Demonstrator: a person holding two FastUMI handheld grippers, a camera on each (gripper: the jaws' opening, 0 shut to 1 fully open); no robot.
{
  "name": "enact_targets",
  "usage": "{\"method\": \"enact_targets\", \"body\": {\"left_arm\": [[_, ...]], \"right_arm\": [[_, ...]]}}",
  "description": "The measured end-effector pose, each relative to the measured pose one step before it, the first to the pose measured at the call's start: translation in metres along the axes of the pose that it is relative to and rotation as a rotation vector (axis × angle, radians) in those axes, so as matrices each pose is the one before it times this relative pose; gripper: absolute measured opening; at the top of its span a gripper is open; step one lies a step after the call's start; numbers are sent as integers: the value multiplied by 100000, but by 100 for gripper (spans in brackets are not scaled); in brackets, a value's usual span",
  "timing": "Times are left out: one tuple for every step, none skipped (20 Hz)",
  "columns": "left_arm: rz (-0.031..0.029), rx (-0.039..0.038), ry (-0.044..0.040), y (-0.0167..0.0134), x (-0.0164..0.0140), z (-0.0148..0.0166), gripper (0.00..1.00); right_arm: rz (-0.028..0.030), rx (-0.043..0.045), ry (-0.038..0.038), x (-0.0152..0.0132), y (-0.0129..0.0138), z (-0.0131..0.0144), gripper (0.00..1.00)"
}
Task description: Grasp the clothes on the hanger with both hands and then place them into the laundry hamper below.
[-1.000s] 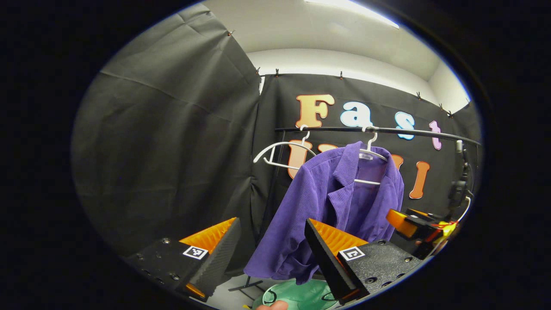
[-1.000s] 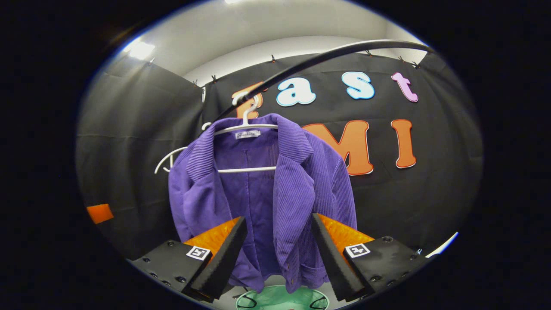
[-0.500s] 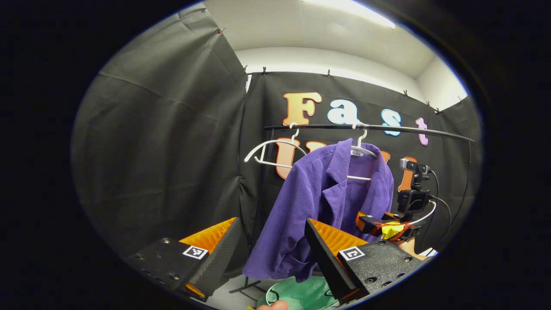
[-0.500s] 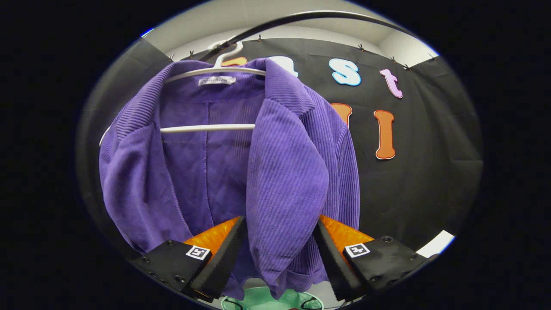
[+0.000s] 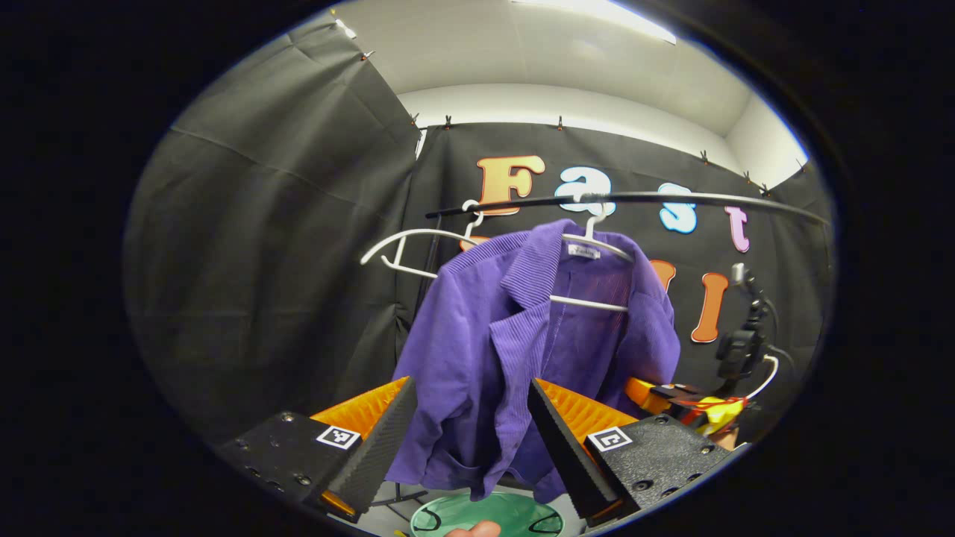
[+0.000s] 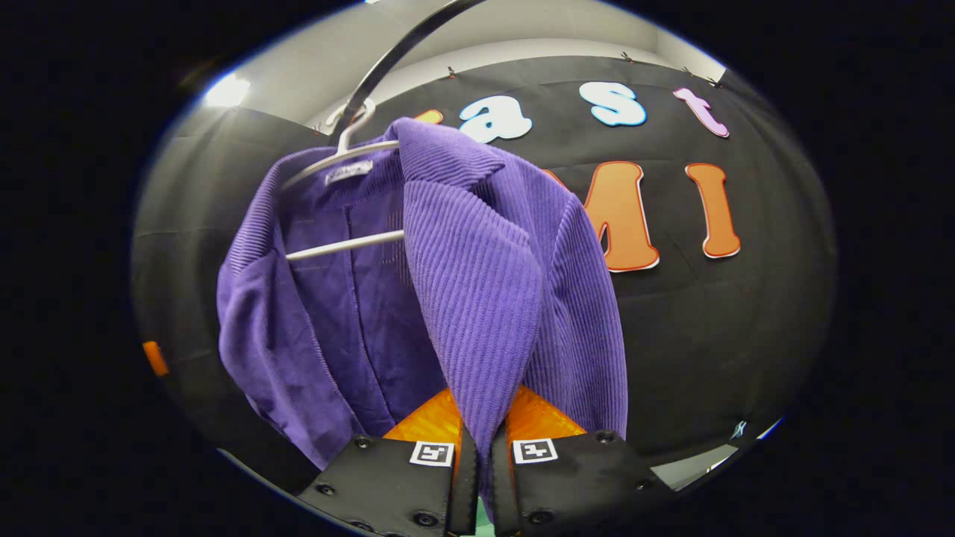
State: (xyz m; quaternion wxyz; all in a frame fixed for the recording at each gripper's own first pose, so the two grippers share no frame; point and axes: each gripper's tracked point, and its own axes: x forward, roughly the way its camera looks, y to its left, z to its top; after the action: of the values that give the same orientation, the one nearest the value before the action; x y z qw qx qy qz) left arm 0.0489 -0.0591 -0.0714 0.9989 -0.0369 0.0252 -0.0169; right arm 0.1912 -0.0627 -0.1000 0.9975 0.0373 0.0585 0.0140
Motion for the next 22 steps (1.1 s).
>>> {"method": "enact_targets", "body": {"left_arm": [[788,1628,455,-1101,901,-809,92],[429,2148,825,-1237,994,-956,92],[159,1989,992,-1091,988,-916,92],[195,1599,962,-1028,851,-757,92],[1151,1526,52,-875,910,-641,92],[2638,1803,-467,-419,945,-512,92],[3937,1787,-548,-139,659,-371,92],[4146,844,-857,126,664,-430,92],[3027,-456,-1049,121,739,-273,93],[1331,-991,-1205,24,786,-311,93],[110,-177,-363,-153,806,-381,95],[-957,1280,43,-65,788,-514,92],[-2229,1358,966,-125,946,-483,95],[-3407,237,1957,-151,650,-530,96],[-1881,-564,1569,118,172,-289,92],[-1604,-400,-142,335,3,230,81],[-2717,-603,-1065,207,-122,274,75],[-1700,-458,-1043,459,-12,262,63],[-2352,63,363,148,-31,80,50],[-1233,1757,623,485,-96,138,37],[594,3106,2,824,-341,240,23],[-1050,2268,-623,412,-276,567,10]], "right_arm": [[4449,-95,375,-559,392,323,15],[4014,-555,166,-598,245,392,15],[2977,-726,-78,-678,96,467,16],[2624,-1342,-354,-547,149,404,16],[1804,-1609,-657,-722,62,444,16],[1568,-1091,-800,-490,-43,457,16],[1537,-324,-556,-558,86,413,16],[1951,406,-246,-399,156,220,16],[1791,590,47,-281,141,139,16],[661,321,-750,-174,-107,206,16],[-373,-247,-970,-296,-236,276,12],[-1207,-628,-565,-100,-317,138,16],[-1004,-388,-804,-256,-24,158,16],[-1184,60,-1050,-121,-46,266,16],[-1425,-89,-497,-129,30,119,16],[-1093,-345,-46,-93,-89,31,16],[-1604,-831,-327,-73,-127,-61,16],[-2440,-1026,-1201,-22,-438,82,16],[-2292,-855,-708,-1,-391,56,16],[-3074,-606,-1134,5,-492,98,16],[-2412,30,-728,0,-205,109,16],[-1757,190,-565,40,-72,68,16]]}}
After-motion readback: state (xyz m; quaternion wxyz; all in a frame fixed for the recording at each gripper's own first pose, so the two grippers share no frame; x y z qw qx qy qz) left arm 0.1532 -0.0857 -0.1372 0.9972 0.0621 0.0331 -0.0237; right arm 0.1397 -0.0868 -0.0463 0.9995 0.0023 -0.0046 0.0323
